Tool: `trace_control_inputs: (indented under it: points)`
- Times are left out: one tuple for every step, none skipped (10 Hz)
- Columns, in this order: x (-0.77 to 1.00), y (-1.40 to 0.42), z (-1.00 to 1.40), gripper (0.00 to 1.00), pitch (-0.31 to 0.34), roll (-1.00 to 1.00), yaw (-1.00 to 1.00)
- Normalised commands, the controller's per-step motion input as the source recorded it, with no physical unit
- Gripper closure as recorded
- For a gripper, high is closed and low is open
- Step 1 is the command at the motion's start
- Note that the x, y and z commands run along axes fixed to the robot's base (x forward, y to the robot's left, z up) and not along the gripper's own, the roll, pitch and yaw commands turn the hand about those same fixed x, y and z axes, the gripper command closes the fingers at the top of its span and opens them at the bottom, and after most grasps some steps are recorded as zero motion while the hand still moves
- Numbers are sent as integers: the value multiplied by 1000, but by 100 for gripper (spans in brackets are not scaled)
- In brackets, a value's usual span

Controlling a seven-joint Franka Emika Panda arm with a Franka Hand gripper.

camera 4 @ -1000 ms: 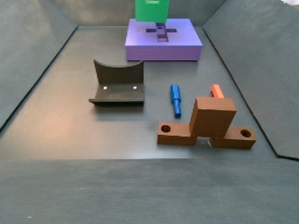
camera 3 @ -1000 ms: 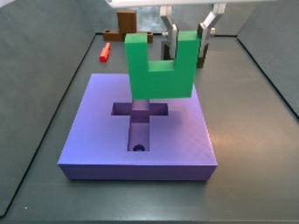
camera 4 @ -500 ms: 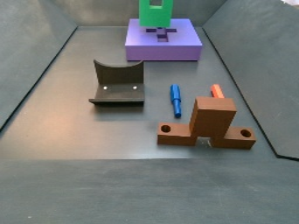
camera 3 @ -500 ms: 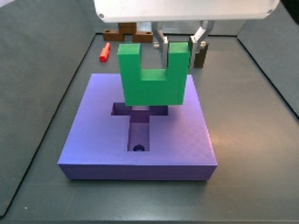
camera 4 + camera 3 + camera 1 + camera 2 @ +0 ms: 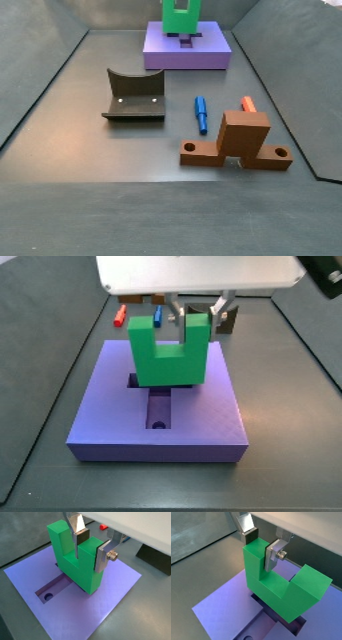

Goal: Pick up the green object. Move up. Move to above the board. Insert the green object.
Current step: Insert the green object.

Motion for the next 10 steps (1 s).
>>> trace_control_inputs:
  points:
    - [-197,0,-63,100,-159,-69,43]
    - [-317,80,0,100,-151,-74,0]
    - [-280,106,49,100,-81,-36,0]
    - [-257,100,109,100,-67,-49,-23]
    - [-60,0,0,100,-66,0,0]
    - [9,-57,-97,100,-26,36,0]
    - [183,-103,-137,100,0,46,0]
    - [323,-91,-163,100,0,46,0]
    - [286,-49,-189,100,6,59,0]
    - [140,0,-180,100,6,46,0]
